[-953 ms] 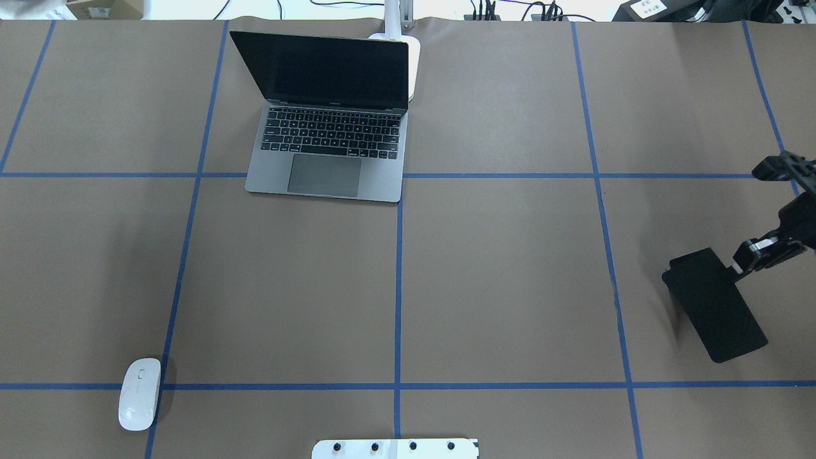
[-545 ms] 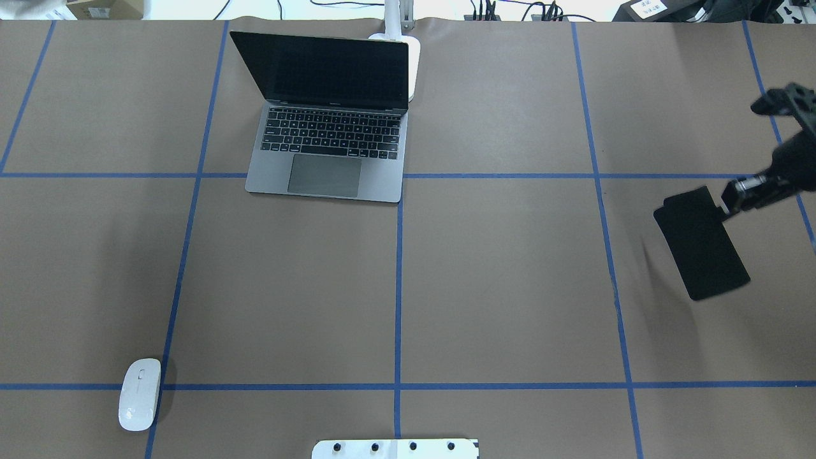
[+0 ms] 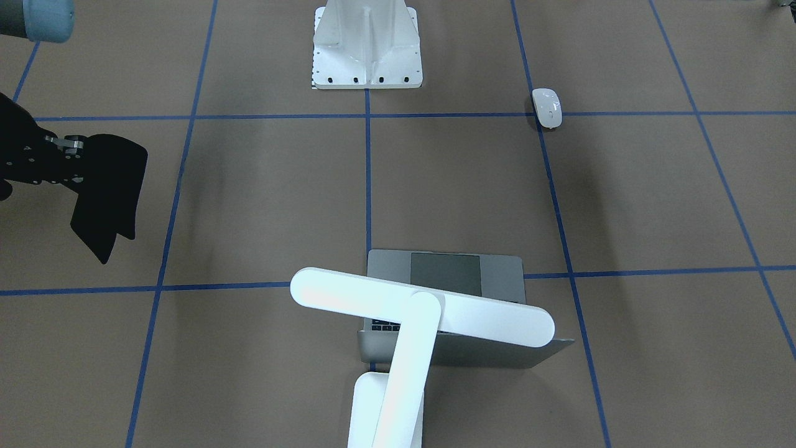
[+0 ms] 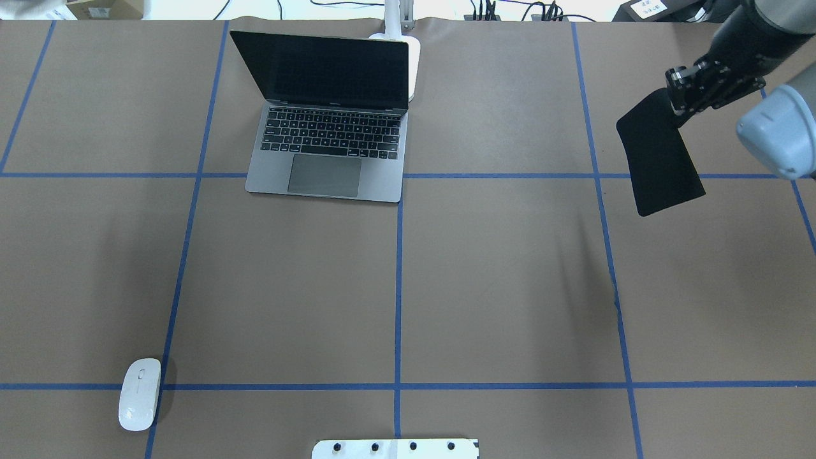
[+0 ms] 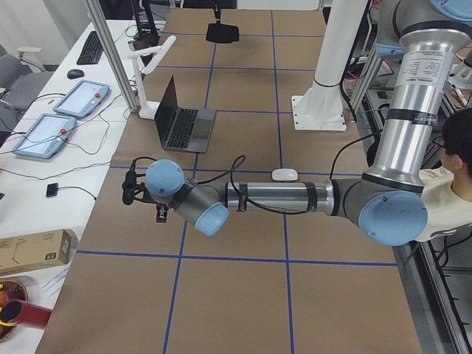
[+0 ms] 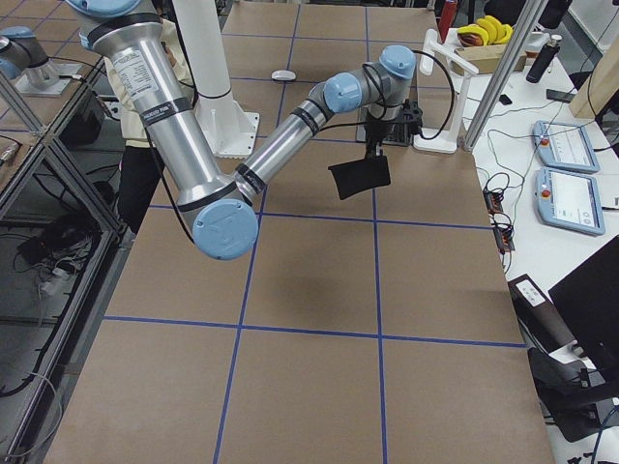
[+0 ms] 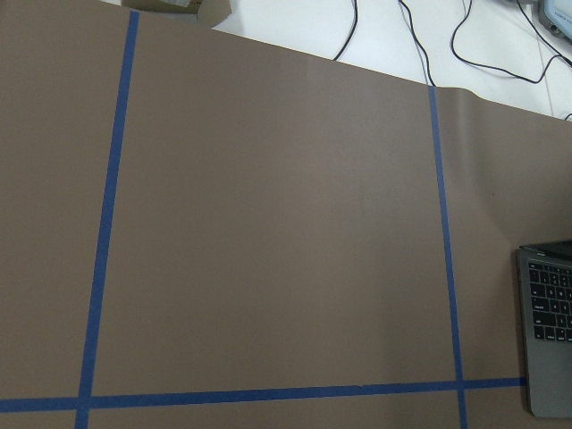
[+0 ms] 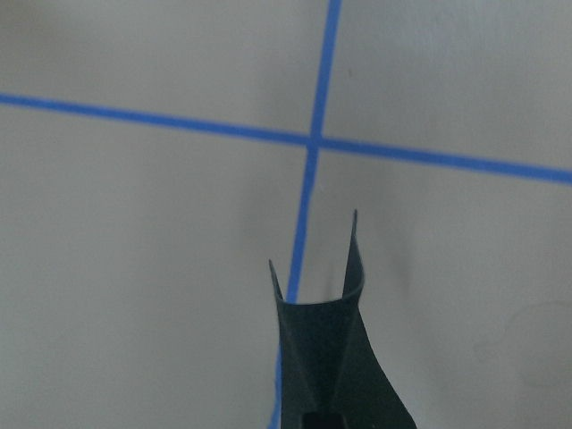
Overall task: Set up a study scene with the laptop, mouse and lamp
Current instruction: 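Carry the mouse pad farther from the robot beside the laptop, then lower the mouse pad flat and open the right gripper, then withdraw the right arm while the left gripper reaches toward the white mouse, then lower the left gripper and grasp the white mouse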
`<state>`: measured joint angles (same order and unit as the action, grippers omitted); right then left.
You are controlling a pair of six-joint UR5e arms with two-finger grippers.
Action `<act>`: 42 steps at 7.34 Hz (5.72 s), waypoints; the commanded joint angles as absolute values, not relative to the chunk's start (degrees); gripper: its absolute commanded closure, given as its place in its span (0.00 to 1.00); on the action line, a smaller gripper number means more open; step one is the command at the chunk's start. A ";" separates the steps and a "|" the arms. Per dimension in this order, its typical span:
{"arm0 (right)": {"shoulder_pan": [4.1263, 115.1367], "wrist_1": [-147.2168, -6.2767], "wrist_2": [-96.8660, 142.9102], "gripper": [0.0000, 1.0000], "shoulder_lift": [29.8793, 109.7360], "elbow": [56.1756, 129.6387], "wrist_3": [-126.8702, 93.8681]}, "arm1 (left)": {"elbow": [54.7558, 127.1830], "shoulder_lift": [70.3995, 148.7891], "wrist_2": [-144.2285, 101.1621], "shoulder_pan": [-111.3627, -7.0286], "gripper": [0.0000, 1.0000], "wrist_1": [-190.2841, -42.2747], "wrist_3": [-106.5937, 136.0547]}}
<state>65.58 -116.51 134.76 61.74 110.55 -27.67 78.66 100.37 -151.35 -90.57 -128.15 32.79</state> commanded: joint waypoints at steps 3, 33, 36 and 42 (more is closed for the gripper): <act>56.45 -118.39 127.72 1.00 53.19 111.09 -42.96 | 78.66 100.20 -151.35 -91.14 0.00 -128.06 32.17; 69.35 -105.38 119.62 0.00 96.76 114.96 0.69 | 122.61 84.99 -129.66 -46.81 0.00 -89.19 59.63; 69.43 -105.38 119.27 0.00 97.03 115.14 0.88 | 122.52 82.98 -121.75 -34.04 0.00 -94.91 64.77; 69.43 -105.47 118.22 0.00 96.94 115.22 0.88 | 118.21 80.60 -117.96 -24.28 0.00 -107.66 72.33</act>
